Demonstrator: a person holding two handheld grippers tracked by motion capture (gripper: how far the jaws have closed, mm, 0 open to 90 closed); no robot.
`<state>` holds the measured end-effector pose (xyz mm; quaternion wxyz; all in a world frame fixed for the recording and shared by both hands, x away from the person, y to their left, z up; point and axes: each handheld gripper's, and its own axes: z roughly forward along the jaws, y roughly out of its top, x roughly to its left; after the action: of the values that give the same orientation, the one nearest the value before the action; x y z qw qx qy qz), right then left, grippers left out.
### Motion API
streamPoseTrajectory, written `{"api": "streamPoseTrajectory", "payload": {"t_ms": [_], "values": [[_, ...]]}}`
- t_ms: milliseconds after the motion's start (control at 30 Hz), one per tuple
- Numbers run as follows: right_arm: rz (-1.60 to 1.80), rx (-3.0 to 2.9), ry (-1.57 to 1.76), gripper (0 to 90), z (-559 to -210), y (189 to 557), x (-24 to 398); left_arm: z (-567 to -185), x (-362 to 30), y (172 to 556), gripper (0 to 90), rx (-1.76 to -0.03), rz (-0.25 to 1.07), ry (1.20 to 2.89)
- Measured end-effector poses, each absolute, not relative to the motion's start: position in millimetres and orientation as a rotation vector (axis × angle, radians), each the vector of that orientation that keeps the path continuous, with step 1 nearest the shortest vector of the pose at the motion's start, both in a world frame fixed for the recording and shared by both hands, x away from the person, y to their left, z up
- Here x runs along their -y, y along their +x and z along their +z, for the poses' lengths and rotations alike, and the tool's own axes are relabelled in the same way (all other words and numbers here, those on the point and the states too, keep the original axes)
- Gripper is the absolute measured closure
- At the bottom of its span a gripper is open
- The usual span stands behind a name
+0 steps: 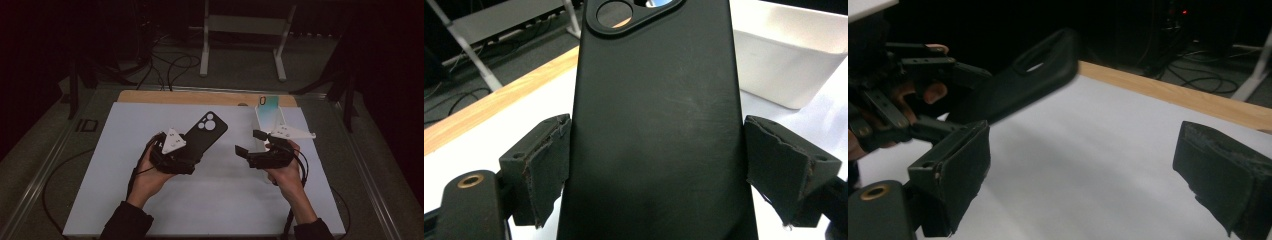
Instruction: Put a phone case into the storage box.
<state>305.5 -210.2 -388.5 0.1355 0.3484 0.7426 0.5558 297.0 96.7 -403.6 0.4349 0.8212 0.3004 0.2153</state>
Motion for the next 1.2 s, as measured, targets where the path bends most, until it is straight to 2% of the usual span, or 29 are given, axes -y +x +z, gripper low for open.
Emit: {"api": "streamPoseTrajectory", "payload": {"t_ms": [133, 567, 767, 833, 933, 967, 1000, 1033, 1200], "values": [[1.618, -2.170, 1.018, 8.4, -386.8, 309.0, 203.0, -402.1, -86.9, 296.4, 15.7, -0.717, 0.527, 2.050], [1.678, -2.209, 1.045, 17.8, -384.9, 317.8, 186.7, -396.2, -59.8, 291.4, 15.5, -0.634, 0.500, 2.031], [1.685, -2.221, 1.056, 33.2, -383.7, 318.6, 182.1, -396.7, -54.8, 290.5, 15.5, -0.627, 0.489, 2.017], [1.678, -2.232, 1.056, 42.9, -383.5, 318.7, 180.0, -395.8, -54.1, 290.3, 15.5, -0.628, 0.487, 2.009], [1.692, -2.244, 1.055, 48.1, -383.7, 318.7, 177.5, -395.6, -52.3, 290.2, 15.4, -0.630, 0.489, 2.009], [1.715, -2.264, 1.046, 55.4, -383.8, 318.9, 175.2, -396.0, -50.6, 289.9, 15.4, -0.629, 0.491, 2.014], [1.715, -2.264, 1.046, 55.4, -383.8, 318.9, 175.2, -396.0, -50.6, 289.9, 15.4, -0.629, 0.491, 2.014], [1.722, -2.285, 1.036, 60.1, -383.7, 318.2, 172.2, -396.5, -49.3, 289.4, 15.3, -0.626, 0.497, 2.019], [1.726, -2.323, 1.013, 71.0, -383.6, 317.0, 168.1, -397.7, -47.7, 289.3, 15.1, -0.627, 0.500, 2.028]]}}
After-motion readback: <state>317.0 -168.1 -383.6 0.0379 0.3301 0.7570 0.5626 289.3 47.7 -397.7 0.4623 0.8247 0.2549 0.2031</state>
